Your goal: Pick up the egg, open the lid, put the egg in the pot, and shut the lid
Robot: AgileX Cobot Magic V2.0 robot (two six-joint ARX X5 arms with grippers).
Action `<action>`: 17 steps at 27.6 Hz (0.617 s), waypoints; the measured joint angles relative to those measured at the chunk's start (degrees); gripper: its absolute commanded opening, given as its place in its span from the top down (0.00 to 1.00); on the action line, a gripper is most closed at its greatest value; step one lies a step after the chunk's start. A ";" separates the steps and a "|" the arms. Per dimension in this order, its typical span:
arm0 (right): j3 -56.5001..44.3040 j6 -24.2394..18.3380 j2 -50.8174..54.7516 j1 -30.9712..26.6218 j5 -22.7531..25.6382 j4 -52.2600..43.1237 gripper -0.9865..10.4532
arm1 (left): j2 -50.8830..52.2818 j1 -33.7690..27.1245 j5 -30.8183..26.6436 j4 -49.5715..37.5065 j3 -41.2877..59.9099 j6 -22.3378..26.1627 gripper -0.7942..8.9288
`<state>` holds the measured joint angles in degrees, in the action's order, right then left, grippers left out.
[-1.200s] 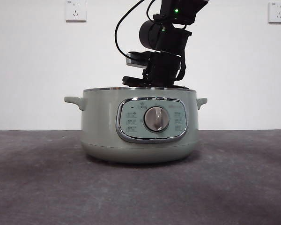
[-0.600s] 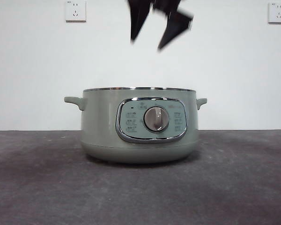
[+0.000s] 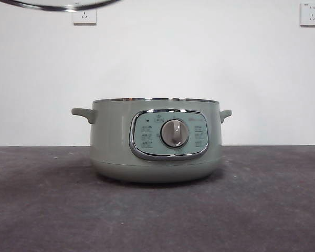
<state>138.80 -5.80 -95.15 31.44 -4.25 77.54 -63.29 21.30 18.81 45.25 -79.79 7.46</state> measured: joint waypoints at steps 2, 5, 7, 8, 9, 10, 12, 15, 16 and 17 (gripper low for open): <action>-0.57 0.39 4.39 0.00 -0.11 0.00 0.56 | -3.82 1.95 -0.04 -3.34 0.00 0.00 0.93; -6.49 0.63 11.65 0.00 -0.13 0.00 0.56 | -9.27 4.33 -0.04 -9.38 0.00 0.00 0.93; -10.82 0.68 15.23 0.00 -0.04 0.00 0.56 | -11.47 4.87 0.02 -12.44 0.00 0.00 0.93; -13.33 0.68 17.22 0.00 0.02 0.00 0.56 | -12.61 5.07 0.04 -14.01 0.00 0.00 0.93; -15.96 0.68 19.30 0.00 0.31 0.00 0.56 | -13.77 5.14 0.04 -15.45 0.00 0.00 0.93; -18.18 0.68 21.11 0.00 0.52 0.00 0.56 | -14.75 5.22 0.00 -16.52 0.00 0.00 0.93; -23.41 0.79 25.42 0.00 1.49 0.00 0.56 | -17.03 5.33 -0.17 -18.56 0.00 0.00 0.93; -30.27 1.46 31.47 0.00 3.65 0.00 0.56 | -20.57 5.40 -1.33 -20.96 0.00 0.00 0.93; -32.20 1.77 33.18 0.00 4.37 0.02 0.56 | -21.66 5.40 -1.51 -21.62 0.00 0.00 0.93; -34.27 2.16 35.15 0.00 5.11 0.00 0.56 | -22.86 5.40 -1.57 -22.43 0.00 0.00 0.93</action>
<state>104.53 -3.64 -60.01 31.44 0.86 77.54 -86.15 26.70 17.23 22.83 -79.79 7.46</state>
